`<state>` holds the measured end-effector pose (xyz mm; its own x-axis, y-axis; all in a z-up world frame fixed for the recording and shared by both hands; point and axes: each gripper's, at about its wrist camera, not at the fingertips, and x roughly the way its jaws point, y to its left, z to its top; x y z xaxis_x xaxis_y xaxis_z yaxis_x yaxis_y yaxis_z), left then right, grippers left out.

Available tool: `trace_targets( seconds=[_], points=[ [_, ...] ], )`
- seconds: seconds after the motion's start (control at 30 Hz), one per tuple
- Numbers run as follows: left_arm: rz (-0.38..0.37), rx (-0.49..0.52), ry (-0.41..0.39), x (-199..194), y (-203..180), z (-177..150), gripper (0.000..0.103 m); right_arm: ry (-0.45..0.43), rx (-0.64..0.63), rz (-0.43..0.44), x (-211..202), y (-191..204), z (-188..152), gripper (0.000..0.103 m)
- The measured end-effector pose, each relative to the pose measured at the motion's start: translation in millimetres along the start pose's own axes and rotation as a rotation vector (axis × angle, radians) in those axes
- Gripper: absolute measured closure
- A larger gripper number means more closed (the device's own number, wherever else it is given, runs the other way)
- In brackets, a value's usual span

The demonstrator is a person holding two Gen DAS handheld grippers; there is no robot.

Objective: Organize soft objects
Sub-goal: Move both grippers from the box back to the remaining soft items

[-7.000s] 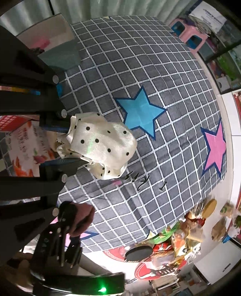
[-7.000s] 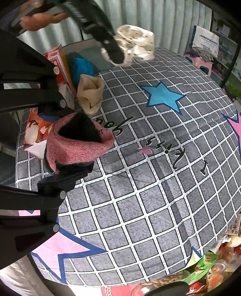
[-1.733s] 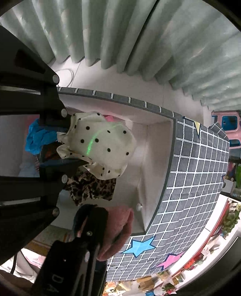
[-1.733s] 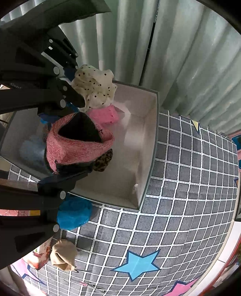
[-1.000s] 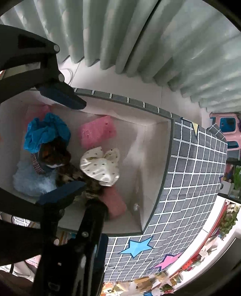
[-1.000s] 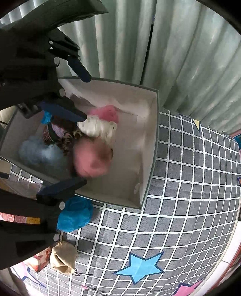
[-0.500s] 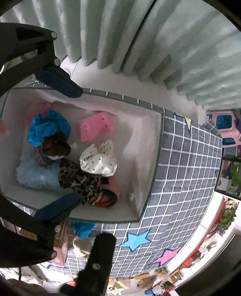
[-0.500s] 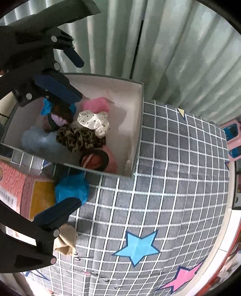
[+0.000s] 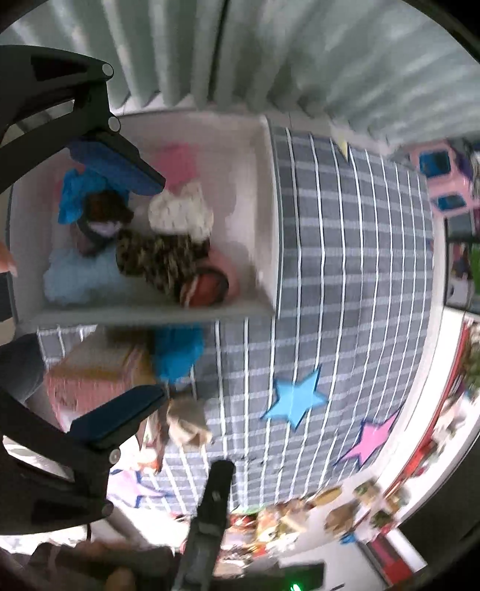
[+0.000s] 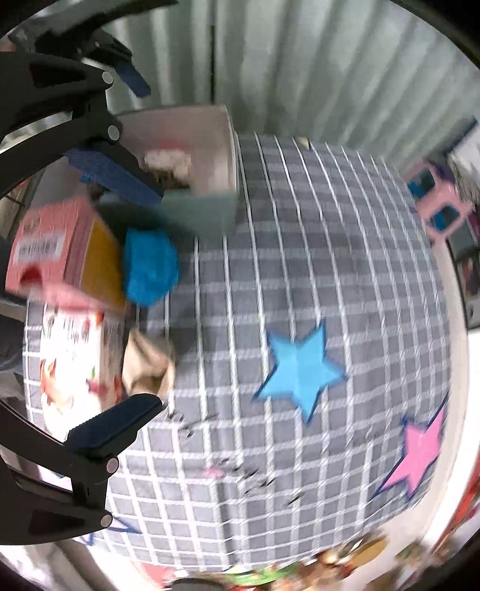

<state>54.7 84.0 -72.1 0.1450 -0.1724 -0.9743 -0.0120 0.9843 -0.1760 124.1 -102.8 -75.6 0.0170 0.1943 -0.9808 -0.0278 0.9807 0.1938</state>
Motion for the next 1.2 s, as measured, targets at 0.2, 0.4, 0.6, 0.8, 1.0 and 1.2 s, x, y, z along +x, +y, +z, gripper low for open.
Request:
trace_targets(
  seconds=[0.2,0.4,0.6,0.8,1.0,1.2],
  points=[
    [-0.009,0.010,0.027,7.9,-23.0,14.0,0.000,0.085,0.106,-0.015,32.2,-50.2,-11.7,0.000],
    [0.007,-0.016,0.057,15.9,-23.8,15.9,0.000,0.126,0.052,0.007,55.5,-45.0,-6.7,0.000],
    [-0.032,-0.014,0.106,23.7,-35.9,25.9,0.000,0.203,0.062,-0.003,86.5,-56.6,-1.8,0.000],
    [-0.004,0.042,0.163,38.8,-60.5,48.5,0.000,0.255,0.096,0.021,123.1,-65.0,-6.7,0.000],
    [0.072,0.154,0.226,63.7,-94.1,64.7,0.000,0.270,0.095,0.073,135.2,-74.6,-19.4,0.064],
    [0.093,0.240,0.374,111.0,-123.6,68.6,0.000,0.228,0.171,0.152,119.1,-123.2,-31.5,0.068]
  ],
)
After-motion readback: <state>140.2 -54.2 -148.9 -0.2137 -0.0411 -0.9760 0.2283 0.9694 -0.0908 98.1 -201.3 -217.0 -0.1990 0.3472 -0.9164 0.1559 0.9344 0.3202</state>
